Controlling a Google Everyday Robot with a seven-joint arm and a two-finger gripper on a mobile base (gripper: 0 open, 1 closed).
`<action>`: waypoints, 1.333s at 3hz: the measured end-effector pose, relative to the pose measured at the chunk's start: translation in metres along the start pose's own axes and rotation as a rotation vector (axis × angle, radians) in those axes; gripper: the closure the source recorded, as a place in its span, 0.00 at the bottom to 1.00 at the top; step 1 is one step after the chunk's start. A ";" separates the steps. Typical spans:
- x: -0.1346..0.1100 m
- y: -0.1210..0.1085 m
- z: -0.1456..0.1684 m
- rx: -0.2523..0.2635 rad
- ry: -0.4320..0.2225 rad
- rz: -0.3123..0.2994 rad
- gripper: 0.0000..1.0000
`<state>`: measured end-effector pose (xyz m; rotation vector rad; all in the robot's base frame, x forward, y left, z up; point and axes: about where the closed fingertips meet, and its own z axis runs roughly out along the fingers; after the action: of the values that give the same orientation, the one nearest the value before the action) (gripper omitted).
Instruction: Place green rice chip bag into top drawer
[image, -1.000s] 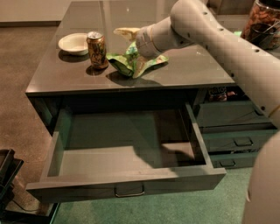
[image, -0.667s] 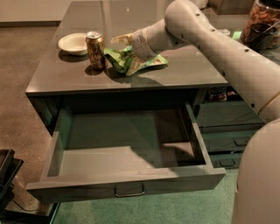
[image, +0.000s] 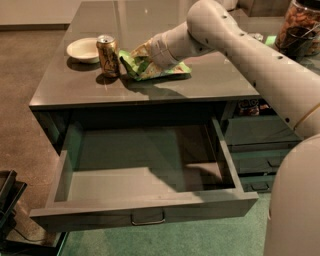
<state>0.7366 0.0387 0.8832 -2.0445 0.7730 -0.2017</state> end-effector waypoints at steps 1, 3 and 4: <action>0.000 0.000 0.000 0.000 0.000 0.000 0.99; -0.042 0.017 -0.051 0.086 -0.067 -0.123 1.00; -0.078 0.040 -0.099 0.124 -0.129 -0.183 1.00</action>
Offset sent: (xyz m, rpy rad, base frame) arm -0.0539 -0.0205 0.0194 0.0321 -0.1185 0.1187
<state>0.6153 0.0005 0.9193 -1.9883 0.4827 -0.2129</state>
